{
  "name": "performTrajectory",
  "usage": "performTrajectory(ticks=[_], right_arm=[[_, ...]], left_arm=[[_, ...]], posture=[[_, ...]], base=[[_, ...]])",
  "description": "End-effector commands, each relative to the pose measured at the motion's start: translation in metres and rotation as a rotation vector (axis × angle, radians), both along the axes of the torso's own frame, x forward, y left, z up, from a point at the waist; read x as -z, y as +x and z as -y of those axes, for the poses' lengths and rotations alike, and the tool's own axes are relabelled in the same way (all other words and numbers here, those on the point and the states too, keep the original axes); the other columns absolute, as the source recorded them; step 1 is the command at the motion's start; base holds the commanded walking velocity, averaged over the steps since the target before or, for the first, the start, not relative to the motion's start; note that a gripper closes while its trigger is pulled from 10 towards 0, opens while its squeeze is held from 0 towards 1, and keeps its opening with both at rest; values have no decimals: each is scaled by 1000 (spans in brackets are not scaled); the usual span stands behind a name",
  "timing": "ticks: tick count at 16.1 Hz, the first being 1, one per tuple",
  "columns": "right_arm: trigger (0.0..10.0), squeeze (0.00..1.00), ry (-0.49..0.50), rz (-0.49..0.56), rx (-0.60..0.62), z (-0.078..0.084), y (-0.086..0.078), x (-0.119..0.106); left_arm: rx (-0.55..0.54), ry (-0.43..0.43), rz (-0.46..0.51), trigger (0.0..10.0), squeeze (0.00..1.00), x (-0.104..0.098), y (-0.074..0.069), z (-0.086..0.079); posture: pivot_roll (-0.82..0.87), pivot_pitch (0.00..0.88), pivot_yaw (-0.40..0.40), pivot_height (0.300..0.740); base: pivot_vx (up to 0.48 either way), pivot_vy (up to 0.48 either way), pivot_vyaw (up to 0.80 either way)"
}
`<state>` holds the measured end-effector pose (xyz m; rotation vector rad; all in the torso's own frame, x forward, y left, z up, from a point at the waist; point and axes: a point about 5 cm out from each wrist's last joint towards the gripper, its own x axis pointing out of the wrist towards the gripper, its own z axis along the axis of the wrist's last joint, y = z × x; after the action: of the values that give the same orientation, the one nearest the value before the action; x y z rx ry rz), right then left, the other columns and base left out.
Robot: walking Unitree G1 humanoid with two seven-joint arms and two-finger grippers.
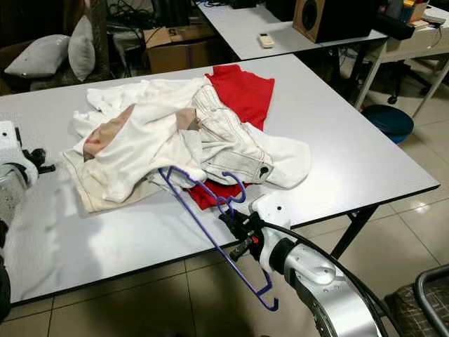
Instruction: Hang hanger
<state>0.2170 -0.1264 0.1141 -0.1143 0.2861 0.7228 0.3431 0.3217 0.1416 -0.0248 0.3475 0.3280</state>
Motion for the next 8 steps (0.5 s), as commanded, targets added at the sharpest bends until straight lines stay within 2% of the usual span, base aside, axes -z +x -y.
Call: performTrajectory(ticks=[1, 2, 3, 4, 6, 7, 8], right_arm=[[10000, 0, -29, -26, 24, 3, 0, 6], [10000, 0, -28, -25, 29, 3, 0, 6], [10000, 0, -25, -23, 40, 3, 1, 6], [10000, 0, -24, -21, 46, 3, 2, 6], [10000, 0, -21, -18, 54, 1, 3, 7], [10000, 0, -20, -16, 56, 1, 4, 6], [10000, 0, -19, -14, 57, 1, 4, 6]], left_arm=[[181, 53, 158, 10000, 1000, -31, 11, 12], [274, 81, 229, 10000, 1000, -40, 13, 20], [477, 97, 344, 10000, 1000, -55, 13, 44], [658, 111, 380, 10000, 1000, -60, 8, 68], [867, 115, 346, 10000, 1000, -50, -5, 93], [965, 116, 320, 10000, 380, -42, -16, 105], [1022, 116, 297, 10000, 0, -37, -23, 110]], posture=[[61, 0, 94, 740], [65, 0, 92, 740], [72, 0, 90, 740], [77, 0, 90, 740], [76, 0, 95, 740], [76, 0, 97, 740], [76, 0, 98, 740]], base=[[0, 0, 0], [0, 0, 0], [0, 0, 0], [0, 0, 0], [0, 0, 0], [0, 0, 0], [0, 0, 0]])
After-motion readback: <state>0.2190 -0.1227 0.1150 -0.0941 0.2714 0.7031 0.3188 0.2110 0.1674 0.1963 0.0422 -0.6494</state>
